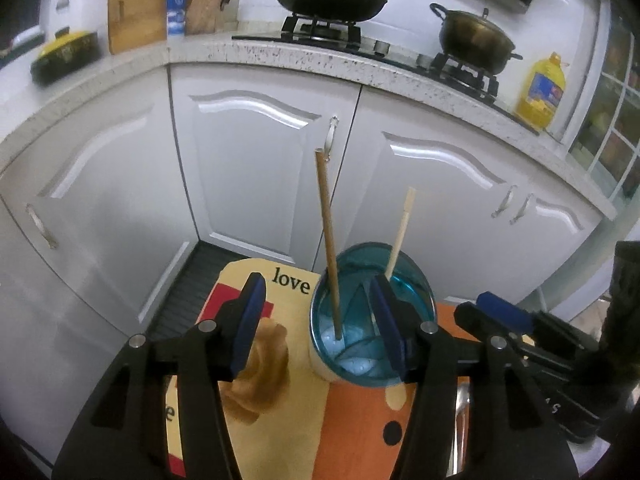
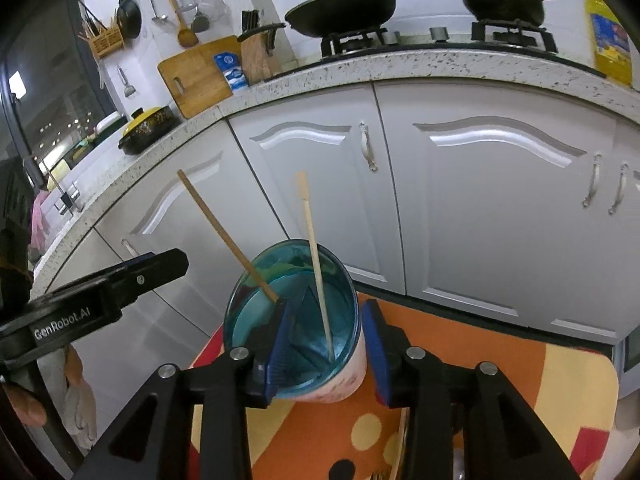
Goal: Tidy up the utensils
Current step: 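Lift both chopsticks over the teal-lidded holder and open both tools to drop them in, then withdraw both tools from the holder and lower them toward the remaining utensils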
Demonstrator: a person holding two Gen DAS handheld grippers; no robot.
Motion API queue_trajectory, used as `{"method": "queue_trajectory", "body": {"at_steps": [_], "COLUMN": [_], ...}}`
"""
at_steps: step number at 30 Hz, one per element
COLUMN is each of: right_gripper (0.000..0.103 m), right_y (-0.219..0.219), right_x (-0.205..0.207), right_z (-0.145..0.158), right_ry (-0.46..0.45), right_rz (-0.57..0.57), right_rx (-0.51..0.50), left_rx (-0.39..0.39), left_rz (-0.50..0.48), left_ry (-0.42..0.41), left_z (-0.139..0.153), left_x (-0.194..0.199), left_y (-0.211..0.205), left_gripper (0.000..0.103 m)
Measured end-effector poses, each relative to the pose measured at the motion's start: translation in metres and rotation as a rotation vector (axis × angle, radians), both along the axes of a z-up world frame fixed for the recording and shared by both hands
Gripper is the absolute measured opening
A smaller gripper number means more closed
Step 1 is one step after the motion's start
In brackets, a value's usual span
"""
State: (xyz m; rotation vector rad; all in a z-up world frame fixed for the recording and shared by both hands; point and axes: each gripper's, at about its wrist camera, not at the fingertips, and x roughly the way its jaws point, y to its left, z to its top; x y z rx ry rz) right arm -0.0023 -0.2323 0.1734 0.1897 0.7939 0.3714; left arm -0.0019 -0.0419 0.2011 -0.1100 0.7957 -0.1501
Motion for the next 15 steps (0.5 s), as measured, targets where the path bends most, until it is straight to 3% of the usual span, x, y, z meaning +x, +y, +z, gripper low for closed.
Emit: {"method": "queue_trajectory", "body": {"at_steps": [15], "right_gripper": [0.040], "right_y": [-0.025], "right_x": [-0.074], "right_z": [0.014], "right_ry": [-0.035], "right_rz": [-0.081], "right_rx": [-0.037], "left_rx": [0.071], "left_rz": [-0.063], "left_ry": [-0.077], "left_z": [-0.001], "left_x": [-0.073], "left_y": [-0.037], "left_gripper": [0.054]}}
